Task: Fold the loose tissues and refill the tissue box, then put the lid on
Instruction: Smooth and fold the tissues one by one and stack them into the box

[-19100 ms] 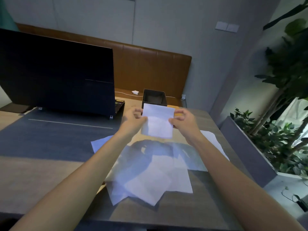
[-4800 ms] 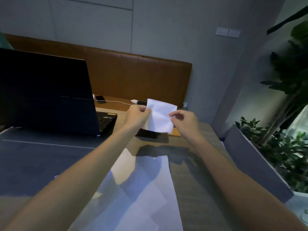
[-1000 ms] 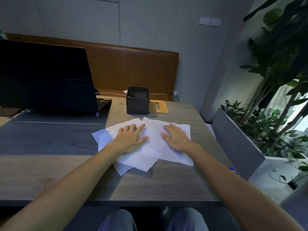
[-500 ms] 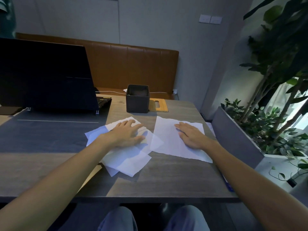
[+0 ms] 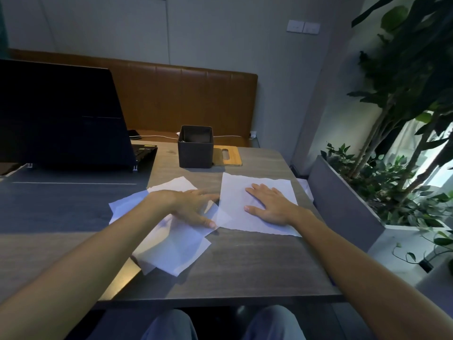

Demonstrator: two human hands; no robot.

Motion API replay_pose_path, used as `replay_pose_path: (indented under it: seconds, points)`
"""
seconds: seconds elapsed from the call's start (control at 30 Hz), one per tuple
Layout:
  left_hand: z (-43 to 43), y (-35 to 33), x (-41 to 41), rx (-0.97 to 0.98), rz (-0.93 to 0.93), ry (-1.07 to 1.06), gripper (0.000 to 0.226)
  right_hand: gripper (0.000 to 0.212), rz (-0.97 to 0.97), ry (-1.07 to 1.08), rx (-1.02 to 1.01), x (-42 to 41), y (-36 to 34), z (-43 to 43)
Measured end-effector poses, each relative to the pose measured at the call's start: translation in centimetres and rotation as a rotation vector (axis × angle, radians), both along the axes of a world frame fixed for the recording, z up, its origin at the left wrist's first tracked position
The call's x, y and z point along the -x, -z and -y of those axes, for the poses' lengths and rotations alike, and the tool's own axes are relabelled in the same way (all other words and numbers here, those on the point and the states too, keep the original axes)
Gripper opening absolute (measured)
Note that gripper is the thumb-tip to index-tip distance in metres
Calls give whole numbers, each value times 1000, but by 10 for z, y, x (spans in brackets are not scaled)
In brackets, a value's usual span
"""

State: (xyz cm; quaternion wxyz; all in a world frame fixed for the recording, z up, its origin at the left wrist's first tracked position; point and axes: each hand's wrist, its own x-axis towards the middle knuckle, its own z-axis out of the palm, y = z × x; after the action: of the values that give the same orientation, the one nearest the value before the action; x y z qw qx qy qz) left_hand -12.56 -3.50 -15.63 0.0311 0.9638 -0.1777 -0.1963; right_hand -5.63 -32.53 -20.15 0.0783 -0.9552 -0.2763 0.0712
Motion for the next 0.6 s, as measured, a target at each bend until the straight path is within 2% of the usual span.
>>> replay_pose_path:
  seconds: [0.13,0.27,0.4,0.6]
  points:
    - [29,-7,-19,167,133,-107,78,73,26,-21,-57,3,0,-9]
    - [75,1,-42,223,269,-70,60,60,85,68,-165,0,1,-8]
    - [99,24,-58,129,223,-31,62,60,67,129,-82,-3,10,6]
    - [74,43,-57,58,201,-42,66,63,37,192,-26,-11,12,34]
